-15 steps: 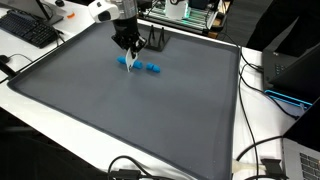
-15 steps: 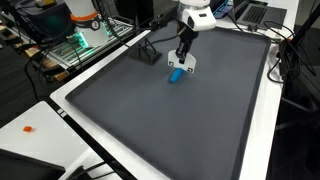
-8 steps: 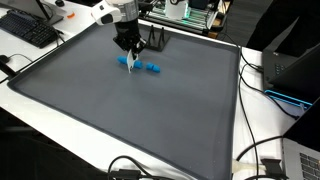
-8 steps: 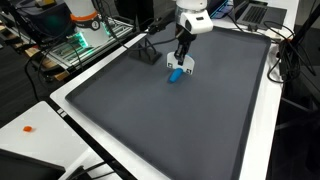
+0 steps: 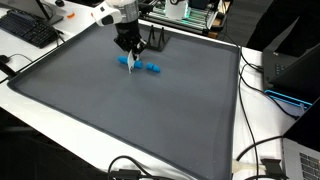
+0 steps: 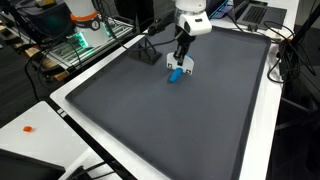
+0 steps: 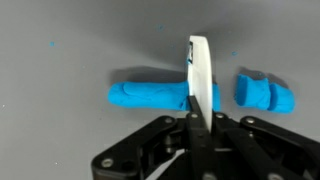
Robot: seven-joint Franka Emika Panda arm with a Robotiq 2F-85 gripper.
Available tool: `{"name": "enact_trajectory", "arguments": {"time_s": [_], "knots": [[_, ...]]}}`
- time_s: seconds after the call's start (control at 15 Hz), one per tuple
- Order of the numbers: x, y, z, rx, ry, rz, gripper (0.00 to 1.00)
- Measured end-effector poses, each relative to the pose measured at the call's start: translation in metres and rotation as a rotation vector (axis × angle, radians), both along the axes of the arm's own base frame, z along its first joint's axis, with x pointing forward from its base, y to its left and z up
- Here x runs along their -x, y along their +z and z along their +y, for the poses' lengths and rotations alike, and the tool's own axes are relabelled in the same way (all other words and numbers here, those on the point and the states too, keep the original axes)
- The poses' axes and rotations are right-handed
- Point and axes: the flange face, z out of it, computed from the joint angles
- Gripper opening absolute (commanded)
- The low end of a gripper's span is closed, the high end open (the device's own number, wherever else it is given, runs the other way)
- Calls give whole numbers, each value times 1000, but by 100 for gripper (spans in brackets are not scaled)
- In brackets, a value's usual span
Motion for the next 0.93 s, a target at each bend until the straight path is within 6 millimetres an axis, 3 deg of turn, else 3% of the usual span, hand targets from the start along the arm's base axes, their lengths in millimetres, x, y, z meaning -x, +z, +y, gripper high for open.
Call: {"name": "enact_trajectory", "arguments": {"time_s": [0.93], "knots": [[3, 1, 3, -24, -68, 38, 1]]}}
